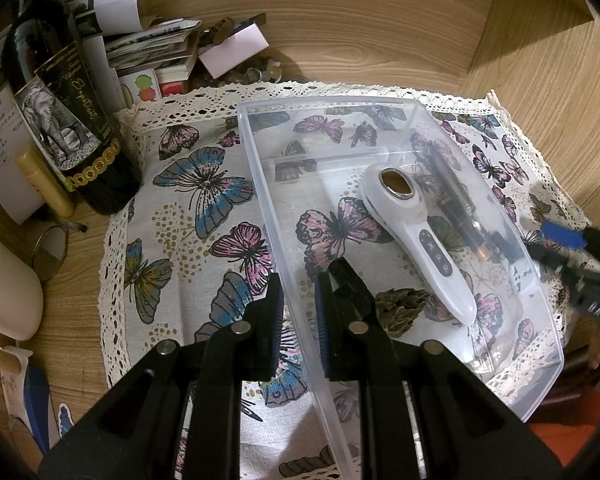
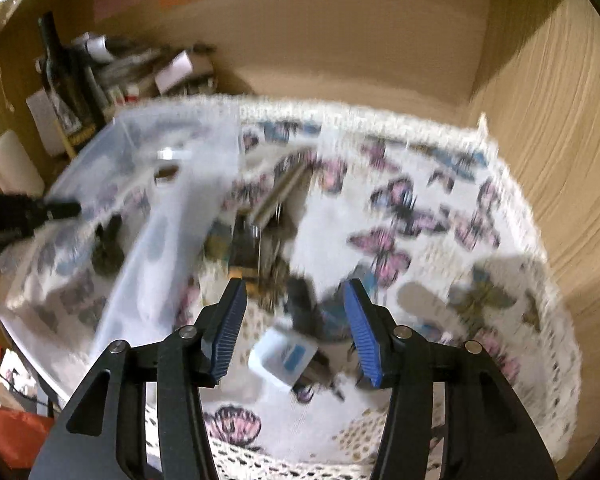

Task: Organize rigid objects
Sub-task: 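Grasp the white-and-blue plug adapter with the right tool, then place the plug adapter into the clear box and open the right tool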

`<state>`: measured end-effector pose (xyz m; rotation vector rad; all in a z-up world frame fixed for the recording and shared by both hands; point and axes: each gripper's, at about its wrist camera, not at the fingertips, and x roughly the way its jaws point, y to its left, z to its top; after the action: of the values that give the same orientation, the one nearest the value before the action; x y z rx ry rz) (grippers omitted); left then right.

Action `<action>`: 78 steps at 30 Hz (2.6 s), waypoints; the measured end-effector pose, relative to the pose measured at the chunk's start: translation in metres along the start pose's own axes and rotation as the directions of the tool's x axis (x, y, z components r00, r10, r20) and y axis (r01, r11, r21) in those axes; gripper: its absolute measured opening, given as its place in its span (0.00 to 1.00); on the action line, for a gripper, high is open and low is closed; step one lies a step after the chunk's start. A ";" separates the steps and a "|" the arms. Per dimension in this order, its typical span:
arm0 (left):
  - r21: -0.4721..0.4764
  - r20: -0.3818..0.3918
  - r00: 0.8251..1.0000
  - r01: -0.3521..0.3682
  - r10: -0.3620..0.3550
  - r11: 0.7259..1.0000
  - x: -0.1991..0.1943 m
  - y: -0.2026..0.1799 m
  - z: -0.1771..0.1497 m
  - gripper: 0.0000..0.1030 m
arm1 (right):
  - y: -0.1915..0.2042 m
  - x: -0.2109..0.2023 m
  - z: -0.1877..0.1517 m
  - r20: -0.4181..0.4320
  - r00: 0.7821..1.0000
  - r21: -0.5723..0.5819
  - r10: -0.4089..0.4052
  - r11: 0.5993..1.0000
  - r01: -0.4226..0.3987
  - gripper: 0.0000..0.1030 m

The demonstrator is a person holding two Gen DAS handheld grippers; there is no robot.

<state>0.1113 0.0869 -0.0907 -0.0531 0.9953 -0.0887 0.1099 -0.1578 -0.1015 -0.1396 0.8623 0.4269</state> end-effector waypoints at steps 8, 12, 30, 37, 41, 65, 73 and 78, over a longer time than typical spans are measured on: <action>0.001 0.000 1.000 -0.001 0.001 1.000 0.000 0.000 0.000 0.15 | -0.002 0.017 -0.019 -0.073 0.997 0.042 0.020 0.999 -0.016 0.36; 0.001 0.001 1.000 -0.001 0.001 1.000 0.000 0.000 0.000 0.15 | -0.004 0.011 -0.016 -0.045 0.999 0.045 0.007 0.999 -0.005 0.27; -0.002 0.001 1.000 -0.001 0.001 1.000 0.000 0.001 -0.001 0.15 | 0.010 -0.016 0.028 0.132 0.991 -0.029 0.015 1.000 -0.011 0.25; -0.002 0.001 1.000 -0.001 0.001 1.000 -0.001 0.000 -0.001 0.15 | 0.031 -0.027 0.057 0.216 0.973 -0.083 0.076 0.995 -0.059 0.25; 0.003 0.000 1.000 -0.002 0.002 1.000 -0.001 0.000 -0.001 0.15 | 0.046 -0.028 0.070 0.238 0.965 -0.126 0.110 0.989 -0.081 0.25; 0.006 0.000 1.000 -0.004 0.004 1.000 0.000 -0.001 -0.001 0.15 | 0.117 0.032 0.092 0.019 0.968 -0.310 0.252 0.922 -0.234 0.25; 0.006 0.000 1.000 -0.004 0.004 1.000 0.000 -0.001 -0.001 0.15 | 0.119 0.041 0.088 -0.035 0.964 -0.308 0.264 0.915 -0.262 0.26; 0.006 0.000 1.000 -0.004 0.004 1.000 0.000 -0.001 -0.001 0.15 | 0.118 0.035 0.090 -0.010 0.965 -0.309 0.261 0.917 -0.251 0.26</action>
<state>0.1105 0.0860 -0.0909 -0.0456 0.9956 -0.0874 0.1436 -0.0145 -0.0639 -0.3088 0.7804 0.8092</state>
